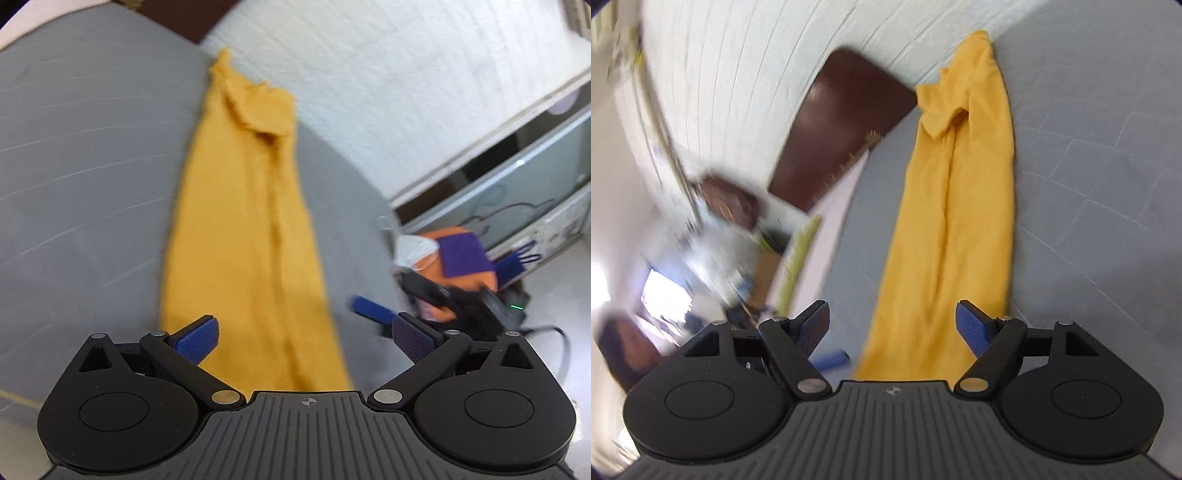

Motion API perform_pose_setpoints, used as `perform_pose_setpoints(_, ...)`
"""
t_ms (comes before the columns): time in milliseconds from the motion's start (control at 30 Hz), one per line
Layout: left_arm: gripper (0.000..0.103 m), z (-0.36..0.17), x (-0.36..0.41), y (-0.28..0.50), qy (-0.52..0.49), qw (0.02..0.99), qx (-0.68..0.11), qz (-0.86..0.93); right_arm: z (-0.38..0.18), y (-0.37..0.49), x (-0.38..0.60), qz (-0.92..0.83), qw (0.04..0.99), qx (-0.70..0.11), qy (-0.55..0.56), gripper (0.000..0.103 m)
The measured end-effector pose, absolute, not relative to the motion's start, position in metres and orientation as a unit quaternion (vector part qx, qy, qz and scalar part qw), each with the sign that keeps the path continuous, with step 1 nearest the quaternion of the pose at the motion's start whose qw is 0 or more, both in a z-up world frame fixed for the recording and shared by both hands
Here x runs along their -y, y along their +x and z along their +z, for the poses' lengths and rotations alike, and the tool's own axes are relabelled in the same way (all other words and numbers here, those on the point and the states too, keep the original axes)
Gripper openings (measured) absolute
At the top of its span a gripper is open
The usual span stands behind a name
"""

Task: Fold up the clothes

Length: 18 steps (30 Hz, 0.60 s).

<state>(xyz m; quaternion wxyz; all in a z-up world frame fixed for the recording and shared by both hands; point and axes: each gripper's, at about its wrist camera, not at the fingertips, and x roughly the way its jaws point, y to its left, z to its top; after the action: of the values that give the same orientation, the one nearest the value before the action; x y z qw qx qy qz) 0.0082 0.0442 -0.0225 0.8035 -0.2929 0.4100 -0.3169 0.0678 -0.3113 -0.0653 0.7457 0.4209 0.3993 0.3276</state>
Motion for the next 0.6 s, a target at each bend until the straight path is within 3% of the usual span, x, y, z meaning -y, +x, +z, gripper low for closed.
perform_pose_setpoints(167, 0.103, -0.025, 0.021, 0.016, -0.209, 0.806, -0.408, -0.374, -0.09, 0.131, 0.315, 0.359, 0.665, -0.404, 0.515, 0.08)
perform_pose_setpoints(333, 0.103, -0.056, 0.056, 0.017, -0.144, 0.801, -0.44, -0.379, -0.102, 0.187, 0.295, 0.41, 0.634, -0.477, 0.45, 0.089)
perform_pose_setpoints(367, 0.103, -0.058, 0.056, 0.014, -0.139, 0.804, -0.433, -0.383, -0.103, 0.197, 0.292, 0.407, 0.643, -0.485, 0.43, 0.087)
perform_pose_setpoints(400, 0.103, -0.061, 0.056, 0.01, -0.134, 0.807, -0.426, -0.387, -0.105, 0.207, 0.29, 0.404, 0.652, -0.493, 0.411, 0.079)
perform_pose_setpoints(600, 0.103, -0.065, 0.048, 0.015, -0.166, 0.796, -0.433, -0.388, -0.102, 0.301, 0.312, 0.333, 0.71, -0.454, 0.422, 0.07)
